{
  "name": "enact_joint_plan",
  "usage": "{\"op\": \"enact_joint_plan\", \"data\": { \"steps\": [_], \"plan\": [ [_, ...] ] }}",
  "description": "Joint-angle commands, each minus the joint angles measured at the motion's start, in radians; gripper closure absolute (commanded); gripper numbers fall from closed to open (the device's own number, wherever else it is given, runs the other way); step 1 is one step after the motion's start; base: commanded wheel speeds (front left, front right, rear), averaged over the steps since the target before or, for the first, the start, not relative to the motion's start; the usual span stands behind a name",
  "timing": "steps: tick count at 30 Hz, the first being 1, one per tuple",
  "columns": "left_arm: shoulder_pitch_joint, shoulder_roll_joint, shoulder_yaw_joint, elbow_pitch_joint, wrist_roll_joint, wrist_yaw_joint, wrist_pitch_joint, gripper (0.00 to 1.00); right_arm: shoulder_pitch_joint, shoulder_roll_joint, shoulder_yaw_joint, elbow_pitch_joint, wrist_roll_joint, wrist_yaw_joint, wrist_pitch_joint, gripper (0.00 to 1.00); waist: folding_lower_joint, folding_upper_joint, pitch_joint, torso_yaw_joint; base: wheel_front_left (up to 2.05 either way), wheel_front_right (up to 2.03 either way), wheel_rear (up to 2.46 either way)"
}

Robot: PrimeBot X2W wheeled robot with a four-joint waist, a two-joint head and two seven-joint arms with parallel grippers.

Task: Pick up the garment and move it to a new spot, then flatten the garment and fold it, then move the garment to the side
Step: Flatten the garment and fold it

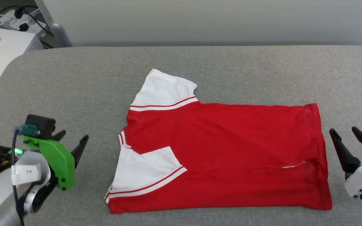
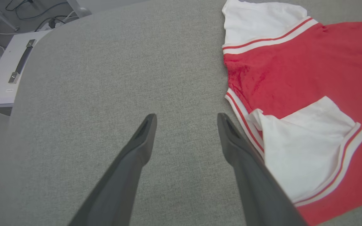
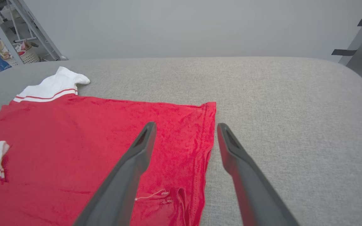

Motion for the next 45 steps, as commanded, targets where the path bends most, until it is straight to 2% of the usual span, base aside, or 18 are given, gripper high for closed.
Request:
{"op": "enact_joint_plan", "data": {
  "steps": [1,7,12,18,21,25,28,31,41,42,43,45],
  "plan": [
    [-0.041,0.0,0.017,-0.003,0.025,0.012,-0.018,0.0,-0.015,0.025,-0.022,-0.024,-0.04,-0.001,-0.036,0.0,0.0,0.0,0.01,-0.014,0.0,0.0,0.0],
    [-0.195,-0.036,0.06,0.022,0.082,0.007,-0.044,0.0,-0.046,0.148,-0.085,-0.131,-0.172,-0.001,-0.161,0.0,0.0,0.0,0.073,-0.058,0.0,0.0,0.0],
    [-0.378,-0.081,0.062,0.083,0.134,-0.05,0.013,0.0,-0.065,0.205,-0.069,-0.218,-0.25,-0.001,-0.209,0.0,0.0,0.0,0.165,-0.097,0.0,0.0,0.0],
    [-0.594,-0.163,0.06,0.215,0.107,-0.149,0.168,0.0,-0.107,0.209,-0.035,-0.258,-0.274,-0.001,-0.248,0.0,0.0,0.0,0.276,-0.14,0.0,0.0,0.0],
    [-0.684,-0.198,0.047,0.295,0.06,-0.201,0.311,0.0,-0.134,0.209,-0.016,-0.256,-0.278,-0.001,-0.257,0.0,0.0,0.0,0.325,-0.165,0.0,0.0,0.0],
    [-0.777,-0.228,0.014,0.366,0.011,-0.242,0.503,0.0,-0.172,0.208,0.011,-0.238,-0.278,-0.001,-0.265,0.0,0.0,0.0,0.384,-0.198,0.0,0.0,0.0],
    [-0.822,-0.241,-0.018,0.405,-0.008,-0.255,0.624,0.0,-0.198,0.208,0.024,-0.223,-0.274,-0.001,-0.275,0.0,0.0,0.0,0.417,-0.218,0.0,0.0,0.0],
    [-0.856,-0.249,-0.049,0.439,0.002,-0.261,0.692,0.0,-0.224,0.207,0.036,-0.206,-0.271,-0.001,-0.285,0.0,0.0,0.0,0.449,-0.238,0.0,0.0,0.0],
    [-0.855,-0.272,-0.128,0.532,0.017,-0.272,0.779,0.0,-0.262,0.201,0.052,-0.151,-0.25,-0.001,-0.311,0.0,0.0,0.0,0.483,-0.253,0.0,0.0,0.0],
    [-0.85,-0.27,-0.136,0.532,0.015,-0.272,0.784,0.54,-0.264,0.201,0.051,-0.147,-0.248,-0.001,-0.313,0.0,0.0,0.0,0.481,-0.253,0.0,0.0,0.0],
    [-0.843,-0.269,-0.137,0.531,0.007,-0.273,0.783,1.0,-0.267,0.201,0.05,-0.142,-0.244,-0.001,-0.315,0.0,0.0,0.0,0.477,-0.251,0.0,0.0,0.0],
    [-0.832,-0.264,-0.146,0.523,0.0,-0.274,0.776,1.0,-0.271,0.197,0.043,-0.135,-0.236,-0.001,-0.318,0.0,0.0,0.0,0.467,-0.246,0.0,0.0,0.0]
  ]
}}
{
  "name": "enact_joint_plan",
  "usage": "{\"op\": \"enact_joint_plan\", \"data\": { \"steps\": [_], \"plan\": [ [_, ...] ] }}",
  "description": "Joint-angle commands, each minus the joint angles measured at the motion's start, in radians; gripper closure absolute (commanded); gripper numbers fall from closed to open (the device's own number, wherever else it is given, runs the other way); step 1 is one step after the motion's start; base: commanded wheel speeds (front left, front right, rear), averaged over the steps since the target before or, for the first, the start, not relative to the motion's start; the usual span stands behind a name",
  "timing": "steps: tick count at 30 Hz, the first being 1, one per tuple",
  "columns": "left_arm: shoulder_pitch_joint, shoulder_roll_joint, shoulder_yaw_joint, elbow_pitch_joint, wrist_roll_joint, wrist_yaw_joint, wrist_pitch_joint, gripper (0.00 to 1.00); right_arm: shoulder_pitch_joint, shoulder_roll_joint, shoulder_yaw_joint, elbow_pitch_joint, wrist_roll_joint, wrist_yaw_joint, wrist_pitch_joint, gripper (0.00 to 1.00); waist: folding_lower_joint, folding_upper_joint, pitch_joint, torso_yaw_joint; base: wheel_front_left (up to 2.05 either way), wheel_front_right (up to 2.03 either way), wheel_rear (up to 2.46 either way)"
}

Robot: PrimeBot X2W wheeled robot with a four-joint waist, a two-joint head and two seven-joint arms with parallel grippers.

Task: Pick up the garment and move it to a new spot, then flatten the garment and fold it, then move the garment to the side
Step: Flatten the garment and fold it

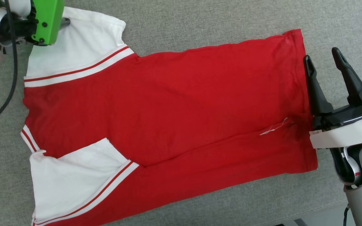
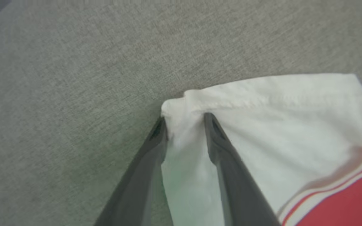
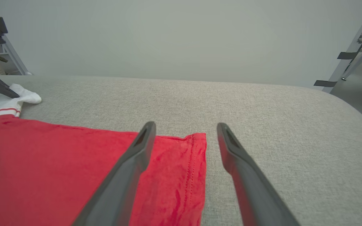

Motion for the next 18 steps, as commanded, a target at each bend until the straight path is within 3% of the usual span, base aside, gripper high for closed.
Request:
{"op": "enact_joint_plan", "data": {
  "steps": [1,6,10,18],
  "plan": [
    [0.062,-0.007,-0.034,0.007,-0.005,-0.005,-0.002,1.0,-0.024,-0.009,-0.009,0.003,0.009,-0.001,-0.011,0.0,-0.0001,-0.0001,-0.015,0.01,0.0,0.0,0.0],
    [0.075,0.005,-0.044,-0.047,-0.005,-0.005,-0.102,1.0,-0.05,-0.058,-0.047,0.008,0.015,-0.001,-0.008,0.0,-0.0001,-0.0001,-0.072,0.042,0.0,0.0,0.0],
    [0.097,0.012,-0.04,-0.099,-0.022,-0.005,-0.197,1.0,-0.093,-0.131,-0.042,-0.002,0.017,-0.001,0.077,0.0,-0.0001,-0.0001,-0.123,0.072,0.0,0.0,0.0],
    [0.134,0.032,-0.071,-0.203,0.0,-0.005,-0.327,1.0,-0.221,-0.292,0.066,0.023,0.199,-0.001,0.467,0.0,-0.0001,-0.0001,-0.186,0.132,0.0,0.0,0.0]
  ]
}}
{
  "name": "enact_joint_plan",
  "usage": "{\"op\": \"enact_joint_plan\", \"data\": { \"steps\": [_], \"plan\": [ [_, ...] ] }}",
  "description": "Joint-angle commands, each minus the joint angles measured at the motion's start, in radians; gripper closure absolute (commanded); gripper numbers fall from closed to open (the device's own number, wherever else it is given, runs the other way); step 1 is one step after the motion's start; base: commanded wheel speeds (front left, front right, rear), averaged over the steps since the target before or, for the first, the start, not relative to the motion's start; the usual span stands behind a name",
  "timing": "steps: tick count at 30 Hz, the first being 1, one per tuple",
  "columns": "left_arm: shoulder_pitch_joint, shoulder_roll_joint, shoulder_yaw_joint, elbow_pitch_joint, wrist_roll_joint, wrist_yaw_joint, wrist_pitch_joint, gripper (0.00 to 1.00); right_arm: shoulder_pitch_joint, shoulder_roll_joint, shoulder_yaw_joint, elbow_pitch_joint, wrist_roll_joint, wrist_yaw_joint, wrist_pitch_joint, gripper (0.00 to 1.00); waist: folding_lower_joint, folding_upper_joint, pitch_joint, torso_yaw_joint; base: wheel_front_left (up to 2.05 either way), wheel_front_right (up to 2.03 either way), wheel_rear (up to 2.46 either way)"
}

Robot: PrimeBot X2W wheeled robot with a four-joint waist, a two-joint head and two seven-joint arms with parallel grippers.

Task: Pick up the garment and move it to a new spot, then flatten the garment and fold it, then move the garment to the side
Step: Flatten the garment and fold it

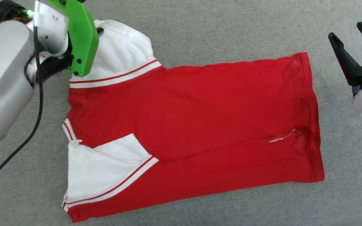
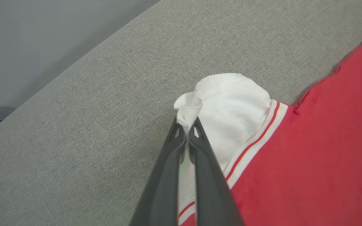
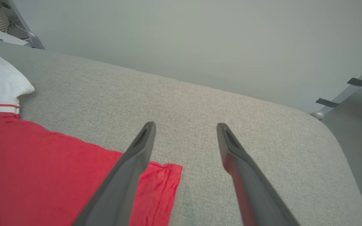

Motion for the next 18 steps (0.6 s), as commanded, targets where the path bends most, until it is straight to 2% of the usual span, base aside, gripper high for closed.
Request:
{"op": "enact_joint_plan", "data": {
  "steps": [1,5,9,13,18],
  "plan": [
    [0.024,0.005,-0.005,-0.017,0.007,-0.003,-0.021,1.0,-0.037,-0.034,0.027,0.02,0.035,-0.001,0.079,0.0,0.0,-0.0001,-0.038,0.047,0.0,0.0,0.0],
    [0.041,0.0,-0.014,-0.057,0.02,-0.003,-0.062,1.0,-0.093,-0.099,0.097,0.08,0.144,-0.001,0.295,0.0,0.0,-0.0001,-0.043,0.076,0.0,0.0,0.0],
    [0.044,-0.002,-0.021,-0.092,0.041,-0.001,-0.086,1.0,-0.144,-0.138,0.147,0.151,0.221,-0.001,0.489,0.0,0.0,-0.0001,-0.03,0.104,0.0,0.0,0.0],
    [0.036,-0.001,-0.02,-0.125,0.059,0.005,-0.105,1.0,-0.201,-0.141,0.181,0.218,0.226,-0.001,0.588,0.0,0.0,-0.0001,-0.005,0.127,0.0,0.0,0.0],
    [0.024,-0.001,-0.017,-0.163,0.076,0.015,-0.123,1.0,-0.258,-0.112,0.211,0.306,0.208,-0.001,0.618,0.0,0.0,-0.0001,0.027,0.149,0.0,0.0,0.0]
  ]
}}
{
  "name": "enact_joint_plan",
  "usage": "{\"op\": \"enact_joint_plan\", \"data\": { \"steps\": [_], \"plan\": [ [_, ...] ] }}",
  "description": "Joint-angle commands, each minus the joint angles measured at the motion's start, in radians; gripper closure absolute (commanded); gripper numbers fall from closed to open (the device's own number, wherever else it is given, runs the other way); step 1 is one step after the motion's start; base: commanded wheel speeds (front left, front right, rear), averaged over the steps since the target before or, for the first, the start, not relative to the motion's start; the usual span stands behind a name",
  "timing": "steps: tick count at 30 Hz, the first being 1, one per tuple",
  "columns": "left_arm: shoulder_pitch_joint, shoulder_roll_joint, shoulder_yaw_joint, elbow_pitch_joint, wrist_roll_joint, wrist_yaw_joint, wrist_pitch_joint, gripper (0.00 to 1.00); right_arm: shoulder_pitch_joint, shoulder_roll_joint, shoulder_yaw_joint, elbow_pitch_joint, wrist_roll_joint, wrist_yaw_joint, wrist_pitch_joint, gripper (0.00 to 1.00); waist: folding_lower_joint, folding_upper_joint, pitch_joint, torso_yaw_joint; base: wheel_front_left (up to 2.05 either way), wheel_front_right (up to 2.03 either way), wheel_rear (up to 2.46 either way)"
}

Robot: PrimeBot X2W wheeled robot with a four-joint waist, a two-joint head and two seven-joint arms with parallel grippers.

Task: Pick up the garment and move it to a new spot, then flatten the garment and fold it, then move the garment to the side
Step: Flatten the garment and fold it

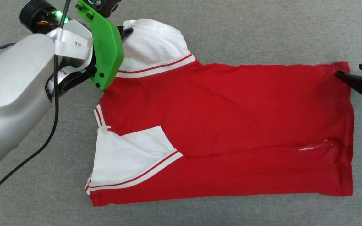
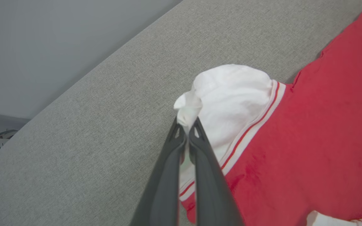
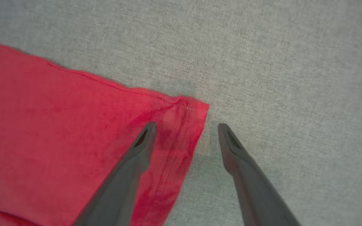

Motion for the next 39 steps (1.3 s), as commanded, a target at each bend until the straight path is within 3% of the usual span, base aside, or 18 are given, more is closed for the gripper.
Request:
{"op": "enact_joint_plan", "data": {
  "steps": [1,6,11,12,13,25,32,39],
  "plan": [
    [-0.007,0.001,0.004,-0.009,0.007,0.007,-0.008,1.0,-0.022,0.016,0.009,0.025,-0.013,-0.001,-0.004,0.0,0.0,-0.0001,0.028,0.021,0.0,0.0,0.0],
    [-0.013,0.004,0.006,-0.027,0.017,0.012,-0.02,1.0,-0.021,0.048,0.056,0.102,-0.007,-0.001,-0.032,0.0,0.0,-0.0001,0.053,0.032,0.0,0.0,0.0],
    [-0.005,0.009,0.005,-0.02,0.016,0.012,-0.029,1.0,0.014,0.041,0.136,0.146,0.019,-0.001,-0.046,0.0,0.0,-0.0001,0.055,0.027,0.0,0.0,0.0],
    [-0.001,0.011,0.005,-0.017,0.014,0.012,-0.032,1.0,0.014,0.04,0.139,0.15,0.025,-0.001,-0.063,0.85,0.0,-0.0001,0.052,0.024,0.0,0.0,0.0],
    [0.004,0.013,0.003,-0.011,0.014,0.012,-0.034,1.0,0.011,0.038,0.142,0.152,0.029,-0.001,-0.088,1.0,0.0,-0.0001,0.045,0.02,0.0,0.0,0.0],
    [0.139,0.046,-0.023,-0.007,-0.004,0.033,-0.103,1.0,0.062,-0.007,0.16,0.114,0.09,-0.001,-0.437,1.0,0.0,-0.0001,-0.118,0.006,0.0,0.0,0.0],
    [0.3,0.115,-0.049,-0.115,-0.026,0.099,-0.155,1.0,0.196,-0.06,0.187,0.047,0.098,-0.001,-0.569,1.0,0.0,-0.0001,-0.207,0.01,0.0,0.0,0.0],
    [0.464,0.175,-0.08,-0.216,-0.045,0.172,-0.194,1.0,0.347,-0.092,0.178,-0.014,0.101,-0.001,-0.63,1.0,0.0,-0.0001,-0.26,0.013,0.0,0.0,0.0]
  ]
}}
